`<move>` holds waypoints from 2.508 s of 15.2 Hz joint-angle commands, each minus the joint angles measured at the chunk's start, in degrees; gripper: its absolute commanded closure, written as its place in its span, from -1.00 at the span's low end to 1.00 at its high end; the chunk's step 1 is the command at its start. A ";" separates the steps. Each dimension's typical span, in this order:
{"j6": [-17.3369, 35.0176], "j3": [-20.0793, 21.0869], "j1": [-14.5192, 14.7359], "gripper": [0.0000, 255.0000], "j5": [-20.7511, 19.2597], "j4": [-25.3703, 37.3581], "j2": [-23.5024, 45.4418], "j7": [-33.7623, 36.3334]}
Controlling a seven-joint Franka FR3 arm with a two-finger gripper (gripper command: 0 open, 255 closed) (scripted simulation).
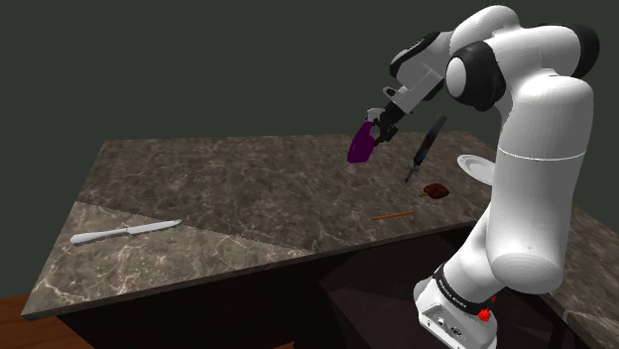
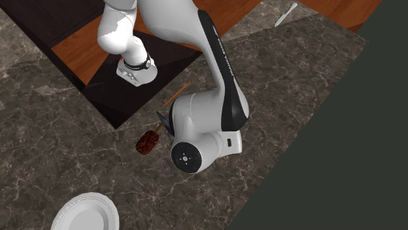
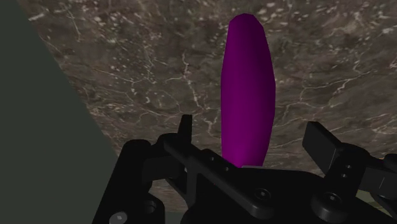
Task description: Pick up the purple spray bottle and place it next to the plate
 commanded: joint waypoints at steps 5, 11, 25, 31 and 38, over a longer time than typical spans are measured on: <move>0.04 0.02 0.01 1.00 0.04 -0.03 0.02 -0.02; 0.04 0.02 0.01 1.00 0.03 -0.03 0.02 -0.02; -3.38 -3.32 2.80 1.00 -5.15 2.64 -5.30 5.39; -5.59 -4.73 4.01 1.00 -7.66 4.74 -7.83 8.33; -8.55 -5.94 4.99 1.00 -10.12 7.81 -10.29 11.64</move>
